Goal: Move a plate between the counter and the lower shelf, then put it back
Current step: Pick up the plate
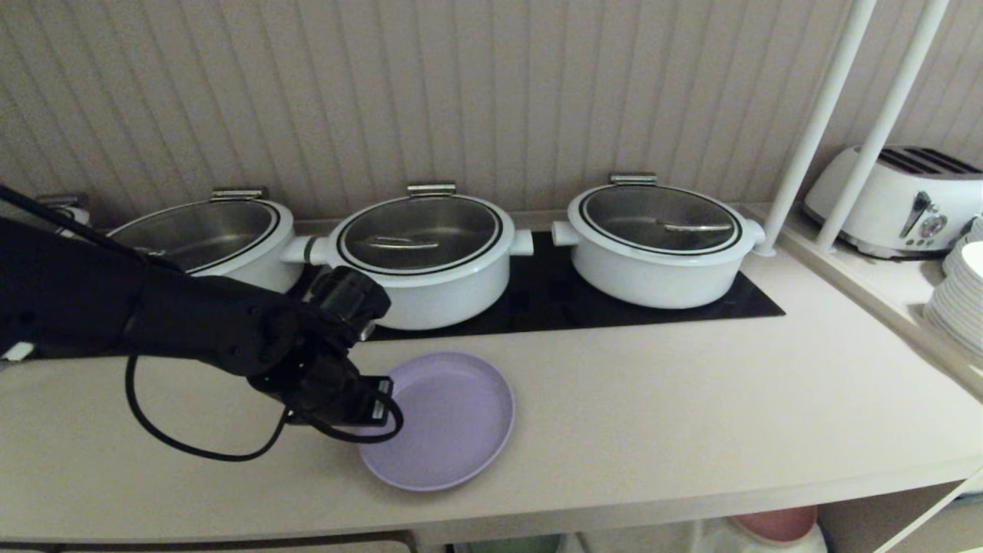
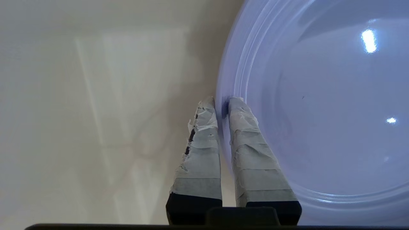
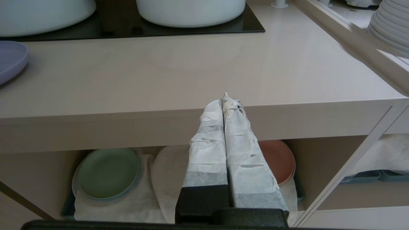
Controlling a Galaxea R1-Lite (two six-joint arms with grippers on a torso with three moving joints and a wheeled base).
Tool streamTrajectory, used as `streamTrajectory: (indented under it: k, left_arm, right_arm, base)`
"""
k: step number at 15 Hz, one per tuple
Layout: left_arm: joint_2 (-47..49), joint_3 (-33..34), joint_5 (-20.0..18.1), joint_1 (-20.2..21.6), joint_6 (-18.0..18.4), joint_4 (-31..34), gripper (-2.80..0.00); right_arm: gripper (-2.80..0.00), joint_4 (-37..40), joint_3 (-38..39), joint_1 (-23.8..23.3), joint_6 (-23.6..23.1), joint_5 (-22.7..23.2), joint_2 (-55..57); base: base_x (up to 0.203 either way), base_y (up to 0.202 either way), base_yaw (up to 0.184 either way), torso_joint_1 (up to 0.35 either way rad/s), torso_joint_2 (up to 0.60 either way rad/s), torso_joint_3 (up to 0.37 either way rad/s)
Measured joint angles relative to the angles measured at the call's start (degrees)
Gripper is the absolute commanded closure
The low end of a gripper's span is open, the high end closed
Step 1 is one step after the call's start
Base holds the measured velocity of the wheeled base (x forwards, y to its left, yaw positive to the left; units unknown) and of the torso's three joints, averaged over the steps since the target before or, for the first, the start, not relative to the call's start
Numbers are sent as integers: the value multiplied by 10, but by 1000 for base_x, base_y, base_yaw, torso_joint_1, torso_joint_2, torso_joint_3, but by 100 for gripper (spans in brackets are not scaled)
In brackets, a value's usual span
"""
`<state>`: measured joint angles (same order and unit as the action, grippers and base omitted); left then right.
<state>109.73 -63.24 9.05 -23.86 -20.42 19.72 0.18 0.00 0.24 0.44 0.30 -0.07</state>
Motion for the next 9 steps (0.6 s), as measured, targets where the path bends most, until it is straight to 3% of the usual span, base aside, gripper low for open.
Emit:
streamTrajectory:
  k: [9]
  left_arm:
    - [-74, 65, -30, 27, -20, -1, 0]
  right_arm:
    - [0, 0, 0, 0, 0, 0, 0]
  base:
    - [0, 0, 0, 0, 0, 0]
